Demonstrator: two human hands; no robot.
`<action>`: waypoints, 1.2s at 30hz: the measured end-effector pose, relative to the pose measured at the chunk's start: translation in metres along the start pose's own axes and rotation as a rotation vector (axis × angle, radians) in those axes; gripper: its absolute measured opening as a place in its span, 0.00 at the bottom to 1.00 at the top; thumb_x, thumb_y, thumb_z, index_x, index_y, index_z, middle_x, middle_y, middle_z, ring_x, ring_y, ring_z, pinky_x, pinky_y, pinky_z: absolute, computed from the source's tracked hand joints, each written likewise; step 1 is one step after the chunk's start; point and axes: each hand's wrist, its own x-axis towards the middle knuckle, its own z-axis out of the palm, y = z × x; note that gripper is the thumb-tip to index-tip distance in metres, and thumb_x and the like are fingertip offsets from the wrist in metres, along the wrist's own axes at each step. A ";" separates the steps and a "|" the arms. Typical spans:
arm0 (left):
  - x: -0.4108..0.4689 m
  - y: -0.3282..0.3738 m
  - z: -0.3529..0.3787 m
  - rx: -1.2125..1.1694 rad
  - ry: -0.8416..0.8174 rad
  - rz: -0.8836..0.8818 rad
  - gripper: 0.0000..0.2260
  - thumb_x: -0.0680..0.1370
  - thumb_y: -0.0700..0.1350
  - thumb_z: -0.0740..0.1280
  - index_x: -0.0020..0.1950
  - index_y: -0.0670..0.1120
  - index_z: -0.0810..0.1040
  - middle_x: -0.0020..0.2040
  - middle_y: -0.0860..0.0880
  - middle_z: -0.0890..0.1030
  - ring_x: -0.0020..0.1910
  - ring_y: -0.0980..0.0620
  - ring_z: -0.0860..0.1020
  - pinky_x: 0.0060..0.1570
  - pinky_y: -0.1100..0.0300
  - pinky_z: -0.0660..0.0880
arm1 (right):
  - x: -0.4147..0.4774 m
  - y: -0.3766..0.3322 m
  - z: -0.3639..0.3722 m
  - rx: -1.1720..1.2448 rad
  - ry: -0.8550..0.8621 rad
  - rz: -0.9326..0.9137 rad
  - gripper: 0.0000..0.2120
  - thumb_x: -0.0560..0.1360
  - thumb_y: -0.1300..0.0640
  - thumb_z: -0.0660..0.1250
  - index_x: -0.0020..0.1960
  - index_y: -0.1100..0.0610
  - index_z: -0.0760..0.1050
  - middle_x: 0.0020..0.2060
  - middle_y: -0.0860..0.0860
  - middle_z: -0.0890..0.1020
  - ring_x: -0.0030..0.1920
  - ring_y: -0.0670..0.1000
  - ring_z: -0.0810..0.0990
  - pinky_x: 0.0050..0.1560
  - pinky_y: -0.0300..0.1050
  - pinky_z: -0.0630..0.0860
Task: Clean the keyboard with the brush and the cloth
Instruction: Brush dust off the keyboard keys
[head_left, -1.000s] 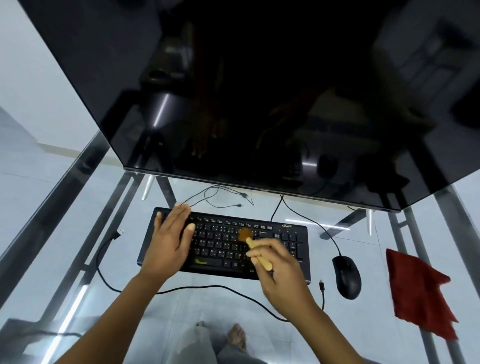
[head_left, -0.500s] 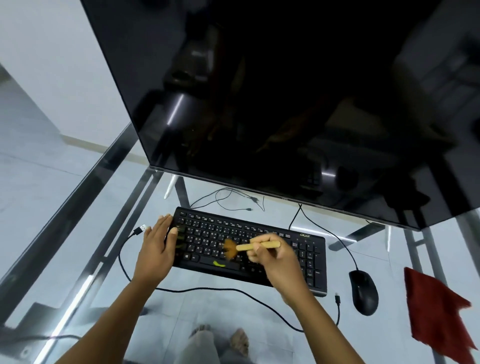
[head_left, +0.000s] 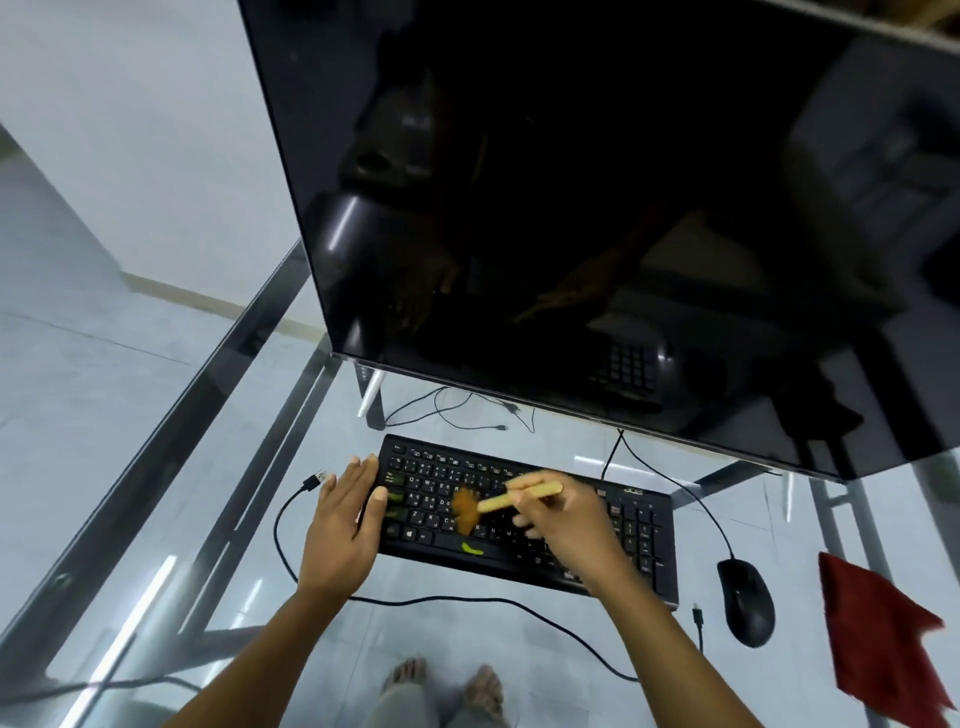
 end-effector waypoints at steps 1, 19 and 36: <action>0.001 -0.003 -0.001 -0.017 -0.013 0.001 0.27 0.79 0.60 0.51 0.73 0.49 0.68 0.71 0.57 0.67 0.74 0.63 0.58 0.75 0.63 0.47 | 0.001 0.000 0.001 -0.037 0.072 -0.026 0.04 0.75 0.56 0.70 0.47 0.49 0.83 0.38 0.45 0.85 0.39 0.46 0.83 0.40 0.40 0.79; 0.009 0.008 -0.007 -0.182 -0.126 -0.159 0.20 0.82 0.55 0.54 0.74 0.57 0.64 0.73 0.58 0.65 0.74 0.58 0.55 0.72 0.56 0.57 | 0.020 -0.019 0.022 -0.054 0.243 -0.126 0.04 0.78 0.56 0.66 0.46 0.48 0.77 0.37 0.48 0.82 0.31 0.45 0.77 0.30 0.36 0.73; 0.015 0.008 -0.006 -0.262 -0.048 -0.022 0.17 0.80 0.54 0.58 0.69 0.61 0.68 0.61 0.73 0.72 0.64 0.68 0.70 0.61 0.73 0.67 | 0.040 -0.049 0.066 0.205 0.018 0.015 0.05 0.79 0.59 0.65 0.51 0.54 0.79 0.43 0.48 0.83 0.35 0.38 0.80 0.34 0.30 0.74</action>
